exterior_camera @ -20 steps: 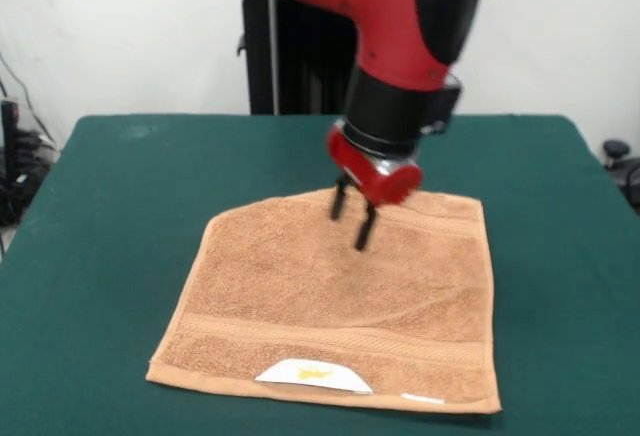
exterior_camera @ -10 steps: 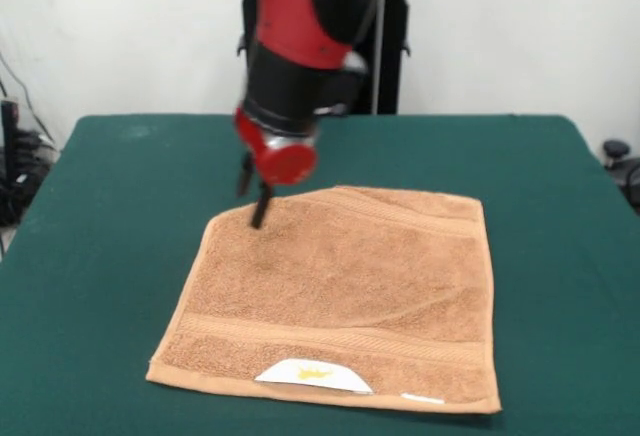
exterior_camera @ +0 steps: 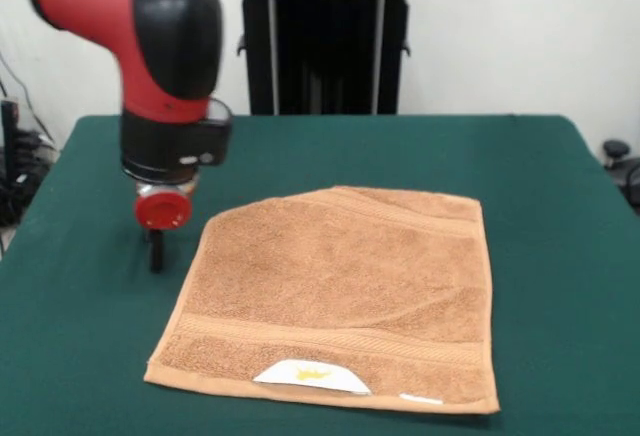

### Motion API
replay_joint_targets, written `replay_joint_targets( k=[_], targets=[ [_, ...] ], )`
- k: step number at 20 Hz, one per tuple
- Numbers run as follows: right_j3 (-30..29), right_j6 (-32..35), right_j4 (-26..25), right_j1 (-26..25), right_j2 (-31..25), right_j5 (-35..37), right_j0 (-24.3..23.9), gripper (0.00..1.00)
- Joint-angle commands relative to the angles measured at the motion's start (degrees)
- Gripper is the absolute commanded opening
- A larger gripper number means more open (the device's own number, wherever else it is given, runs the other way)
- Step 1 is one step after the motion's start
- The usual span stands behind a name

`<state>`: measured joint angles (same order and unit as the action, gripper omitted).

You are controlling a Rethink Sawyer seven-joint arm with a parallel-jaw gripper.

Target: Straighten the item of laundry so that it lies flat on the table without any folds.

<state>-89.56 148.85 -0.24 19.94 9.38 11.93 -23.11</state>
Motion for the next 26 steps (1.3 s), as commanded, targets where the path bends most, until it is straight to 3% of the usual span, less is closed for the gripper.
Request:
replay_joint_targets(
  k=[1,7,14,26],
  targets=[
    [2.3,-15.4,-8.3,-11.6,-18.2,6.6,-5.8,1.00],
    [3.4,-15.2,-9.5,-11.7,-21.5,15.9,-8.3,1.00],
    [-0.9,-12.9,-7.5,-7.5,-24.9,22.1,-11.0,1.00],
    [-4.7,1.5,-11.5,4.2,-13.6,16.8,0.7,1.00]
  ],
)
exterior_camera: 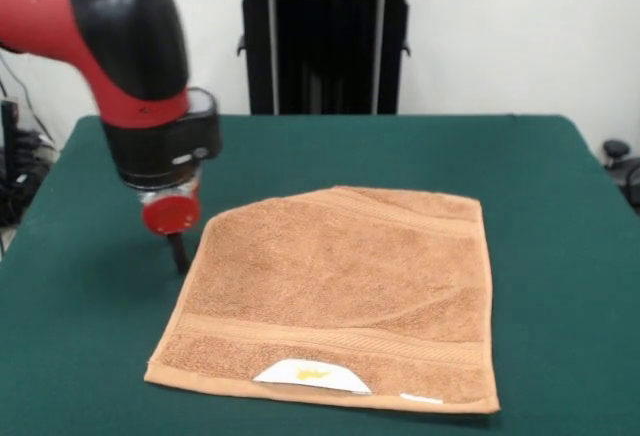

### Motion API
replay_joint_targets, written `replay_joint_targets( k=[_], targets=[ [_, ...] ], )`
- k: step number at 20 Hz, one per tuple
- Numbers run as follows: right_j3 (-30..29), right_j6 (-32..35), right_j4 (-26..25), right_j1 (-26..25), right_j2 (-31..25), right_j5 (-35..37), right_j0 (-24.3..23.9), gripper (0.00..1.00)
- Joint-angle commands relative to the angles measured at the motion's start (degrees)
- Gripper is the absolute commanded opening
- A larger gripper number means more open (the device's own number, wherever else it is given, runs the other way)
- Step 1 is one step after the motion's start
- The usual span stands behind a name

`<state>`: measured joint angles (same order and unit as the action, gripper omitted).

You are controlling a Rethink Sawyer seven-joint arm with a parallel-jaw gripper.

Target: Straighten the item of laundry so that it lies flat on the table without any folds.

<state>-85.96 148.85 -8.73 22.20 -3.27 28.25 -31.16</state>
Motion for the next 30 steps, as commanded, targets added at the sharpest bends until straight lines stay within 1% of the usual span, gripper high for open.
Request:
replay_joint_targets(
  k=[1,3,5,8,12,14,15,17,18,23,25,27,30],
  targets=[
    [-9.2,2.4,-2.8,2.8,-0.7,0.3,9.4,1.00],
    [-10.1,3.2,-2.4,3.5,-0.7,-0.2,10.1,1.00],
    [-10.1,3.1,-2.1,2.6,-1.1,-1.1,9.9,1.00],
    [-8.6,2.8,-2.1,0.8,-0.6,-1.8,10.2,1.00],
    [-7.6,3.0,-2.6,0.0,1.1,-1.1,11.3,1.00],
    [-7.0,3.7,-3.1,-0.2,2.8,-0.9,12.6,1.00],
    [-6.3,4.6,-3.8,-0.6,4.3,-1.9,13.8,1.00],
    [-4.0,8.1,-5.4,-1.8,9.5,-3.7,18.3,1.00],
    [-3.6,9.2,-5.1,-2.3,10.9,-4.2,19.6,1.00],
    [-3.5,9.7,-3.1,-3.1,13.5,-4.9,22.0,1.00],
    [-4.3,10.2,-2.0,-2.2,15.4,-4.4,23.6,1.00],
    [-7.0,9.4,-0.7,1.3,15.7,-1.3,24.1,1.00],
    [-10.3,8.0,0.9,5.4,14.9,0.7,23.8,1.00]
  ],
)
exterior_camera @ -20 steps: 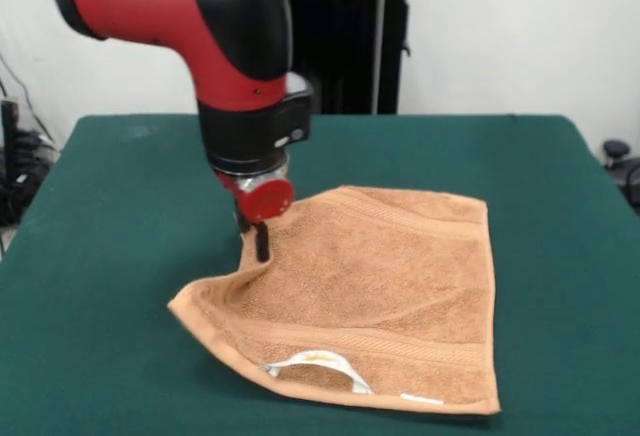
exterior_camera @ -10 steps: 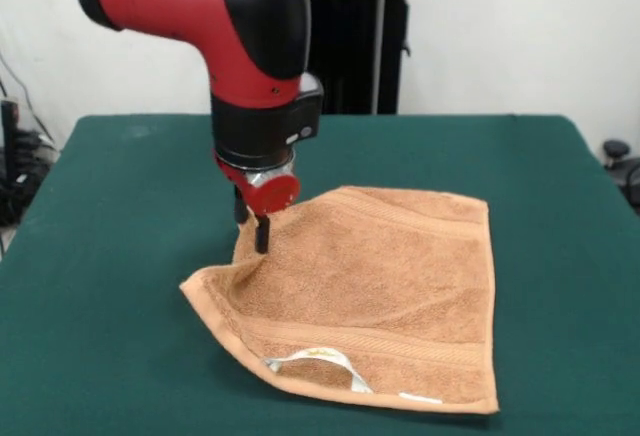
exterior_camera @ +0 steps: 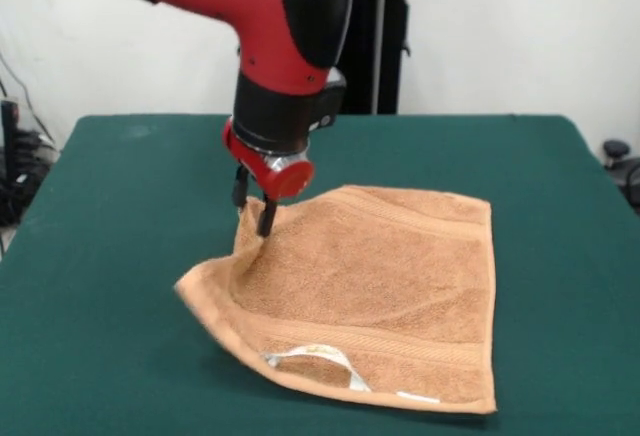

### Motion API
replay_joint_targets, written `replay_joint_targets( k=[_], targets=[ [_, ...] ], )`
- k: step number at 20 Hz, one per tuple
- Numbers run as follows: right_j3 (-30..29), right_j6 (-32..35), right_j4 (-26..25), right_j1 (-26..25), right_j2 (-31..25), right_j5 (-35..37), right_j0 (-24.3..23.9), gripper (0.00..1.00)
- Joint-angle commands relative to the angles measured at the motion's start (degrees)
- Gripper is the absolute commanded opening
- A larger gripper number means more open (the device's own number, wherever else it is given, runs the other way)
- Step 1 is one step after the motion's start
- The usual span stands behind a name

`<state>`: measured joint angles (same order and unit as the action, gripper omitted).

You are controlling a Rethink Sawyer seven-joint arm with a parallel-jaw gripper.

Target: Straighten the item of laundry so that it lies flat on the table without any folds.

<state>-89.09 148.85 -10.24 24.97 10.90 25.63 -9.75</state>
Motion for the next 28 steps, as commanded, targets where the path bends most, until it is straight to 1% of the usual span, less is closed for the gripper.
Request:
replay_joint_targets(
  k=[1,5,10,13,17,18,26,28],
  targets=[
    [-7.1,7.7,2.8,2.8,0.5,3.4,2.2,1.00],
    [-5.6,7.5,3.8,1.8,0.4,5.5,2.2,1.00],
    [-5.6,7.5,4.9,0.8,-0.1,4.1,2.0,1.00],
    [-5.9,6.0,6.0,-2.0,-3.5,1.2,-0.8,1.00],
    [-7.7,3.9,8.7,-3.8,-8.7,2.3,-4.5,1.00],
    [-8.6,2.7,9.9,-3.7,-10.5,4.1,-5.9,1.00],
    [-12.2,1.2,12.0,-3.3,-14.3,5.9,-8.7,1.00],
    [-13.4,2.3,12.6,-2.7,-14.5,5.5,-8.5,1.00]
  ],
)
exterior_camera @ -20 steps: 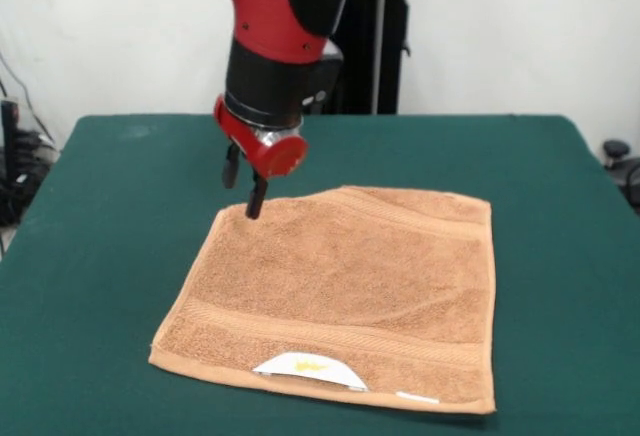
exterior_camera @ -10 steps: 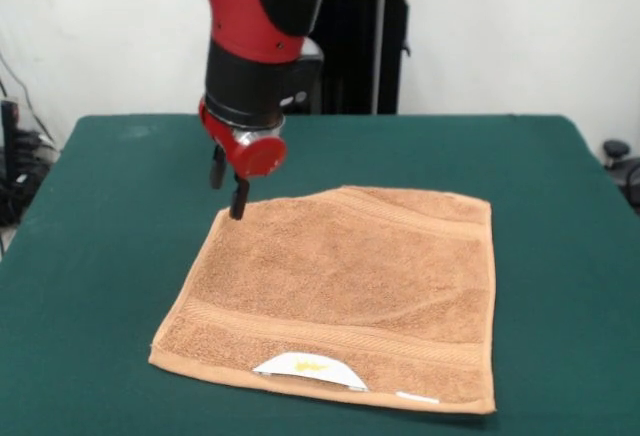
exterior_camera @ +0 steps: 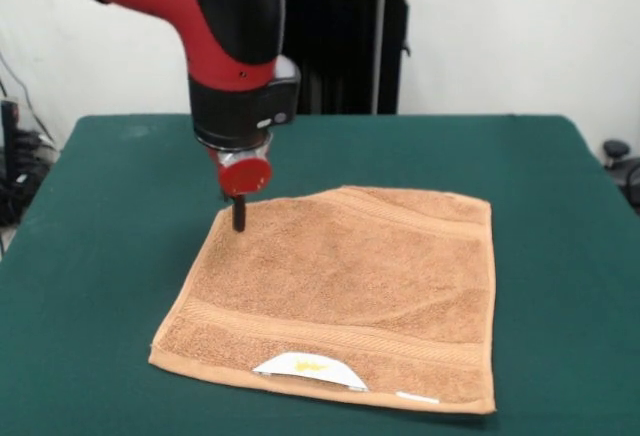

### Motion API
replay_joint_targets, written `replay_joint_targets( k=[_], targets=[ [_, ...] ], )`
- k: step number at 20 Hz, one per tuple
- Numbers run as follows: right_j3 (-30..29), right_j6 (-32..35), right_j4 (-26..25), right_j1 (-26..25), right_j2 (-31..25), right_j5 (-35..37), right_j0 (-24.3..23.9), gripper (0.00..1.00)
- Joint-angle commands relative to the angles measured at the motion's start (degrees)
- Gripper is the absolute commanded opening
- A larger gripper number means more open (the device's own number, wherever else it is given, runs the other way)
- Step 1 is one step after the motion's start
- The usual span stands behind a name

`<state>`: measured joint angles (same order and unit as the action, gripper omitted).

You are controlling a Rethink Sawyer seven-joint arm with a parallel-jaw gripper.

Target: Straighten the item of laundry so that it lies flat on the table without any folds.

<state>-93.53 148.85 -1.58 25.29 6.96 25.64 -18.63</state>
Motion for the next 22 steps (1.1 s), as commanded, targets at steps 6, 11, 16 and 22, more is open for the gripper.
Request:
replay_joint_targets(
  k=[6,11,16,22],
  targets=[
    [-10.6,2.8,5.1,-2.0,-11.6,6.1,0.3,1.00],
    [-10.2,3.6,5.0,-2.6,-11.0,4.4,1.7,1.00],
    [-5.6,6.3,2.8,-6.8,-6.9,-3.5,6.0,1.00],
    [-3.4,12.2,4.1,-10.2,-1.4,-16.0,11.6,1.00]
  ],
)
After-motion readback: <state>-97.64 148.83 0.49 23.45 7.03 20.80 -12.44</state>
